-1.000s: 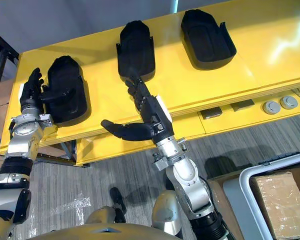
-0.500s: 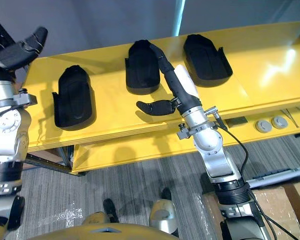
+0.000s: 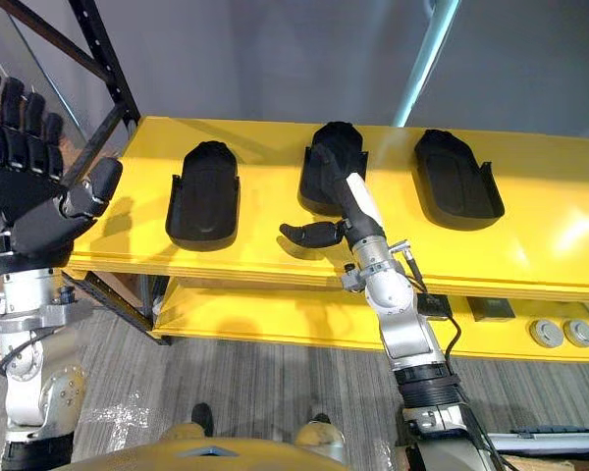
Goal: Walk over and take three plastic housings, then place them on the shelf
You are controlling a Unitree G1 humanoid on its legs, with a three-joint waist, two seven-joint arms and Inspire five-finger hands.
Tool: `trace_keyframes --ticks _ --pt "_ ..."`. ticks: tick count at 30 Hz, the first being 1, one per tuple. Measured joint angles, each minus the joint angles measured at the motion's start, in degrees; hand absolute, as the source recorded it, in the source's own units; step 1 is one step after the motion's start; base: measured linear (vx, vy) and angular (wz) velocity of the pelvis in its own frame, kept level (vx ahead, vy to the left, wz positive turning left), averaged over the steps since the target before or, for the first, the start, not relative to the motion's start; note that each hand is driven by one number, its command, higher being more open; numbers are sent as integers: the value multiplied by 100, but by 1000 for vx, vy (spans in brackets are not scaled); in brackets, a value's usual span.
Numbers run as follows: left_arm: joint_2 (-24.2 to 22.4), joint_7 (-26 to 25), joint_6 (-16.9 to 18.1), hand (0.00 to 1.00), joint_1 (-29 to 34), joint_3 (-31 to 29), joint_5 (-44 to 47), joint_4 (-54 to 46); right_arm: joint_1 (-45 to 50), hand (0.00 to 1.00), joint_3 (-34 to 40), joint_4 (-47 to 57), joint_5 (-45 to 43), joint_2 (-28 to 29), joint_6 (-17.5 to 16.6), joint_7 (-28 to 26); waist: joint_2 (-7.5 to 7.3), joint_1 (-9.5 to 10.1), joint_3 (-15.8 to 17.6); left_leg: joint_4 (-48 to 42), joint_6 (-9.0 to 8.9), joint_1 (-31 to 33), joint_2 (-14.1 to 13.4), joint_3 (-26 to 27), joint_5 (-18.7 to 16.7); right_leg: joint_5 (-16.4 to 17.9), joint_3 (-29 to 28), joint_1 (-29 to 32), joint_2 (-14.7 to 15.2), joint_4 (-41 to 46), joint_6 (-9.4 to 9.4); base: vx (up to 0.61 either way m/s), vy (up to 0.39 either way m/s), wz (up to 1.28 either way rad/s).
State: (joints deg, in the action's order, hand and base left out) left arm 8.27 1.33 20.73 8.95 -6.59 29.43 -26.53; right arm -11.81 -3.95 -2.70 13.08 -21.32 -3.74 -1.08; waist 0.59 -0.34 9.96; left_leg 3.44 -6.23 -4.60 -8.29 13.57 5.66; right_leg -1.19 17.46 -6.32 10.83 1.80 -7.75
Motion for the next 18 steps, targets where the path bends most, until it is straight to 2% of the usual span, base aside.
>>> trace_keyframes --ticks 5,11,18 --pt "-150 296 -331 100 289 150 326 -55 13 100 7 -14 250 5 52 44 26 15 -43 117 -3 10 1 -69 78 -1 91 1 -14 3 1 16 -6 8" --pt "-147 530 -342 100 291 313 492 -39 -34 100 5 -383 903 -6 108 10 -2 53 -60 134 -4 16 4 -111 113 -1 112 -2 -15 3 2 1 -1 1" --pt "-114 646 -364 100 290 640 616 -28 -334 100 -133 -496 984 -426 210 -17 -26 92 -79 141 -4 38 4 -138 128 -1 129 10 -15 5 2 0 0 0"
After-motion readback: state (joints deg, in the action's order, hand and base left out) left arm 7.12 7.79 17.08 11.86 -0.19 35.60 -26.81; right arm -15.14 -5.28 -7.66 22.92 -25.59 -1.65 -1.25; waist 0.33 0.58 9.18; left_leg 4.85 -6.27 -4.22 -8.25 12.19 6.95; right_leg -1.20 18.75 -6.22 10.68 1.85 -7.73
